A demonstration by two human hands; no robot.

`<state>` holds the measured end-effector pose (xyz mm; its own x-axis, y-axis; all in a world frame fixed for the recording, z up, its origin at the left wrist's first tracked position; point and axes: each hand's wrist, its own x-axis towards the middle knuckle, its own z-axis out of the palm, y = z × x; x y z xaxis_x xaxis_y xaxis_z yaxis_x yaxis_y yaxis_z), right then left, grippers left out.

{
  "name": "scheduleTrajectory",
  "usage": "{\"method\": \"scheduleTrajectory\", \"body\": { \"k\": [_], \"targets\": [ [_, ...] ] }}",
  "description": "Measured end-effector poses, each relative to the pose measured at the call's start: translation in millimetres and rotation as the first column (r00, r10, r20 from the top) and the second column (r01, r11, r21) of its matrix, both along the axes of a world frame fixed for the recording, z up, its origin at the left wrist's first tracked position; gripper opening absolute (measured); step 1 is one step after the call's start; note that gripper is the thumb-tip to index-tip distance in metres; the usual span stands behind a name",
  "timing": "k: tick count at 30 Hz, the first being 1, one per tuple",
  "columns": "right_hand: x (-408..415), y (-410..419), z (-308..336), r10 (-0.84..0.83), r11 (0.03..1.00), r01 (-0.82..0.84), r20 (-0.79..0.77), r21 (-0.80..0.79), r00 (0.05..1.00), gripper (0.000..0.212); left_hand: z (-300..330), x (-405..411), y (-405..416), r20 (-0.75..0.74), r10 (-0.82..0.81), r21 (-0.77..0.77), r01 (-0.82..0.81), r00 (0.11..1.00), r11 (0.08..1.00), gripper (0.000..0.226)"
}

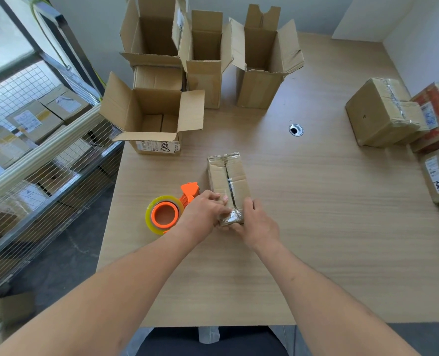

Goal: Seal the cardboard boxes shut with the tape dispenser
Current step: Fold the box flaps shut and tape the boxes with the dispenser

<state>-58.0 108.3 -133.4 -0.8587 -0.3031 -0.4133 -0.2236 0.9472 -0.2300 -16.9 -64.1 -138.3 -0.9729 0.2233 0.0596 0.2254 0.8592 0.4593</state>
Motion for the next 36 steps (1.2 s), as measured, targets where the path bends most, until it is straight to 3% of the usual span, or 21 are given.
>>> {"method": "scheduleTrajectory", "body": {
  "k": [5, 11, 13, 16, 19, 24, 28, 31, 36],
  "targets": [
    [-6.6, -5.2, 9.8, -0.036, 0.999, 0.033, 0.077, 0.033, 0.996, 0.1, 4.0, -3.6, 3.2, -0.042, -0.027, -0.066, 0.024, 0.999, 0.998, 0.056],
    [-4.8, -7.4, 5.1, -0.012, 0.999, 0.012, 0.016, 0.05, 1.0, 0.092, 2.7, -7.4, -2.5, -0.075, -0.045, 0.004, 0.046, 0.996, 0.999, 0.023],
    [-4.2, -8.3, 3.6, -0.049, 0.998, 0.049, 0.004, 0.043, 0.999, 0.087, 1.7, -14.6, -8.8, -0.022, -0.091, 0.019, 0.091, 0.996, 0.996, 0.03],
    [-8.0, -6.8, 4.9, -0.104, 0.989, 0.103, 0.004, 0.104, 0.995, 0.097, 1.4, -24.8, -17.6, 0.073, -0.172, -0.106, 0.179, 0.982, 0.978, 0.05],
    [-14.3, 3.1, 6.2, -0.169, 0.963, 0.173, -0.036, 0.209, 0.985, 0.105, 9.2, -28.5, -17.3, 0.175, -0.123, -0.169, 0.153, 0.977, 0.974, 0.058],
    [-28.9, 15.8, 13.0, -0.212, 0.925, 0.239, -0.121, 0.297, 0.97, 0.075, 8.1, -34.0, -6.3, 0.206, -0.091, -0.246, 0.142, 0.974, 0.959, 0.062],
    [-41.4, 25.1, 15.7, -0.165, 0.945, 0.231, -0.27, 0.234, 0.949, 0.053, 1.5, -40.1, 0.6, 0.183, -0.007, -0.242, 0.052, 0.983, 0.969, 0.063],
    [-41.5, 28.8, 14.4, -0.082, 0.972, 0.132, -0.246, 0.193, 0.966, 0.064, 1.4, -37.4, 2.9, 0.185, 0.0, -0.253, 0.048, 0.983, 0.966, 0.062],
    [-52.6, 26.6, 4.5, -0.097, 0.995, 0.098, -0.155, -0.002, 0.983, 0.067, 5.4, -25.8, -2.9, 0.096, -0.07, -0.328, 0.098, 0.993, 0.94, 0.052]
  ]
}}
